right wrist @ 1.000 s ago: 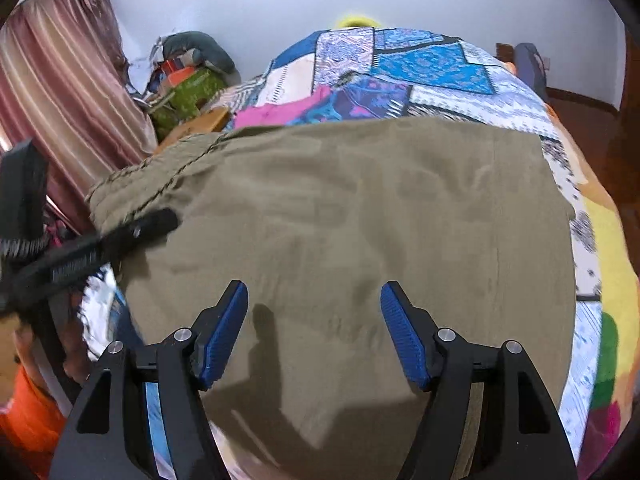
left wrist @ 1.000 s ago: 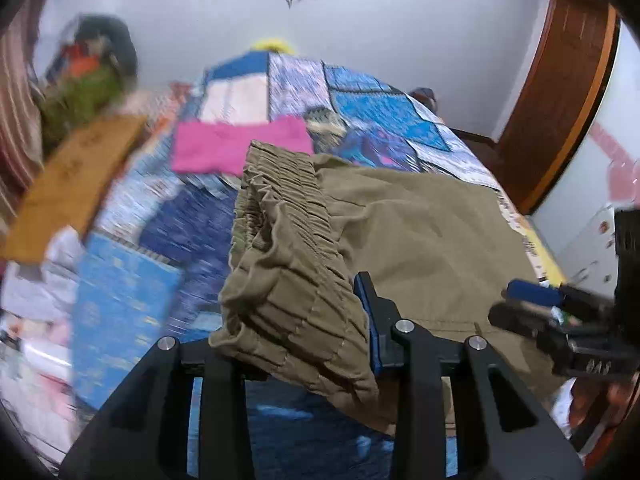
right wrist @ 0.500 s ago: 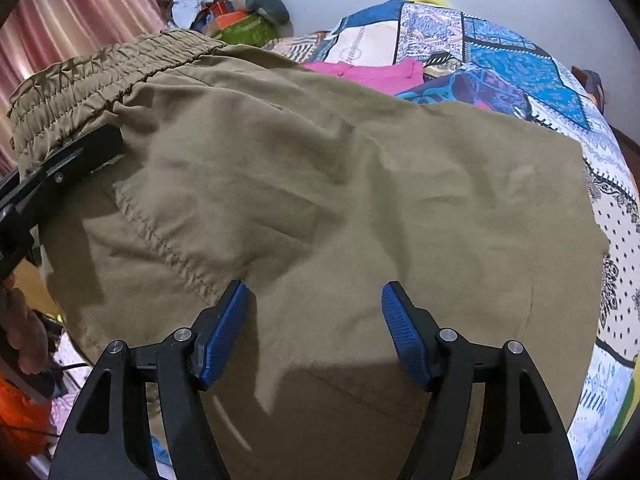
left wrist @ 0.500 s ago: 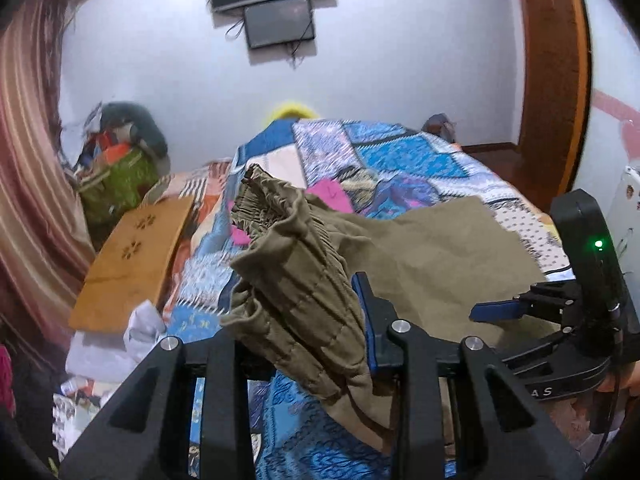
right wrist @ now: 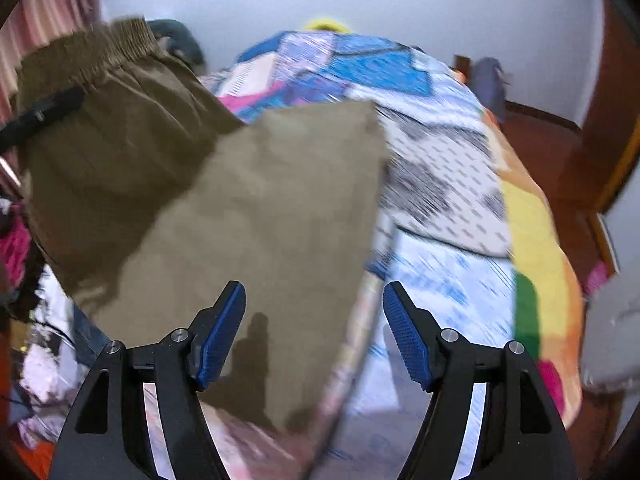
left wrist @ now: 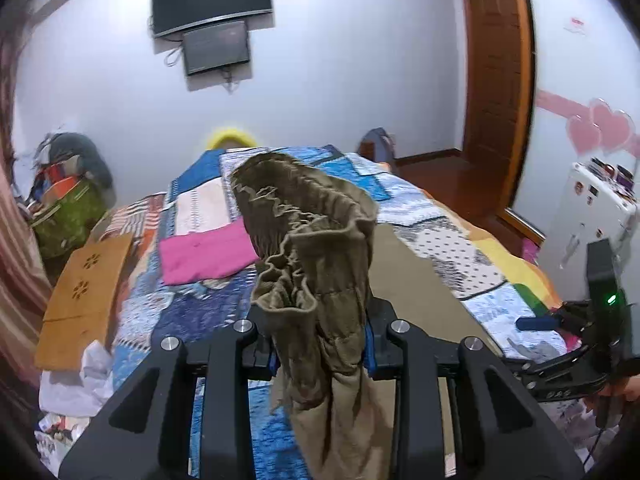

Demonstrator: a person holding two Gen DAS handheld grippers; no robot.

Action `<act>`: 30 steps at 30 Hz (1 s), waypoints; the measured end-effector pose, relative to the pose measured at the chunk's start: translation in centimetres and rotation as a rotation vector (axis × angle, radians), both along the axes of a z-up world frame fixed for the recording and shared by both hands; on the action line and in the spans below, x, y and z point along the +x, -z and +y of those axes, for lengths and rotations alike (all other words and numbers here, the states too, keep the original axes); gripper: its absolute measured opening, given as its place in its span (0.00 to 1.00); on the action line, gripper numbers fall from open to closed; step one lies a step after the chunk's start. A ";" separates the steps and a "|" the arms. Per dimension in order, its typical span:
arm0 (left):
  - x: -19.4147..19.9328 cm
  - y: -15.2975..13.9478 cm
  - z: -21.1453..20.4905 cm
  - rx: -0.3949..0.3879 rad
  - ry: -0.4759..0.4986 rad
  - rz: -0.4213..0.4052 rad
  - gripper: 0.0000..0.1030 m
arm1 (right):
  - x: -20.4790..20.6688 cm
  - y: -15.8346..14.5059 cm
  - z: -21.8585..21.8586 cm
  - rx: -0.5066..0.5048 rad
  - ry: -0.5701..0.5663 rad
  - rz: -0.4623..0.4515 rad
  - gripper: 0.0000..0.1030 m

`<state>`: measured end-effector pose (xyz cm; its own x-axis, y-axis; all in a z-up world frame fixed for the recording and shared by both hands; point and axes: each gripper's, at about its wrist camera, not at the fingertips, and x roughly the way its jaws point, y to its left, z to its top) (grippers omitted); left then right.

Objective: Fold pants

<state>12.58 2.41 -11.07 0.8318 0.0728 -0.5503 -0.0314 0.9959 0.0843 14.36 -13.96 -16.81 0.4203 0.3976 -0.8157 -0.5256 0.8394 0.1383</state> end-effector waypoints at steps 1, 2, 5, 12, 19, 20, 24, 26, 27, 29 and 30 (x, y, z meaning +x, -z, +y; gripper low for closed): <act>0.2 0.1 -0.5 0.002 0.014 0.004 0.30 | 0.0 0.6 -0.3 -0.006 0.005 0.015 0.66; 0.5 0.1 -1.2 0.001 0.030 0.009 0.30 | 0.1 1.2 -0.4 -0.011 0.007 0.030 0.66; 1.3 0.5 -3.0 -0.030 0.080 0.039 0.29 | 0.2 2.6 -1.2 0.026 0.034 0.033 0.73; 3.4 3.0 -6.5 -0.087 0.173 0.146 0.28 | 1.0 2.9 -1.4 0.079 0.058 0.052 0.75; 4.7 6.6 -9.4 -0.091 0.232 0.257 0.28 | 0.7 3.2 -1.8 0.096 0.058 0.058 0.75; 4.7 7.1 -9.6 -0.085 0.235 0.271 0.28 | 0.7 3.2 -1.9 0.099 0.060 0.060 0.75; 4.4 8.9 -10.2 -0.067 0.250 0.304 0.29 | 0.5 3.1 -1.9 0.098 0.063 0.059 0.75; 4.1 9.0 -10.6 -0.052 0.258 0.300 0.32 | 0.5 3.1 -1.9 0.094 0.064 0.057 0.75; 4.0 9.1 -10.8 -0.048 0.265 0.302 0.37 | 0.4 3.0 -1.9 0.092 0.063 0.057 0.75; 3.8 8.9 -11.0 -0.048 0.277 0.311 0.51 | 0.3 2.8 -2.0 0.085 0.065 0.053 0.75; 3.6 8.7 -11.0 -0.043 0.273 0.314 0.53 | 0.2 2.7 -2.0 0.082 0.065 0.050 0.75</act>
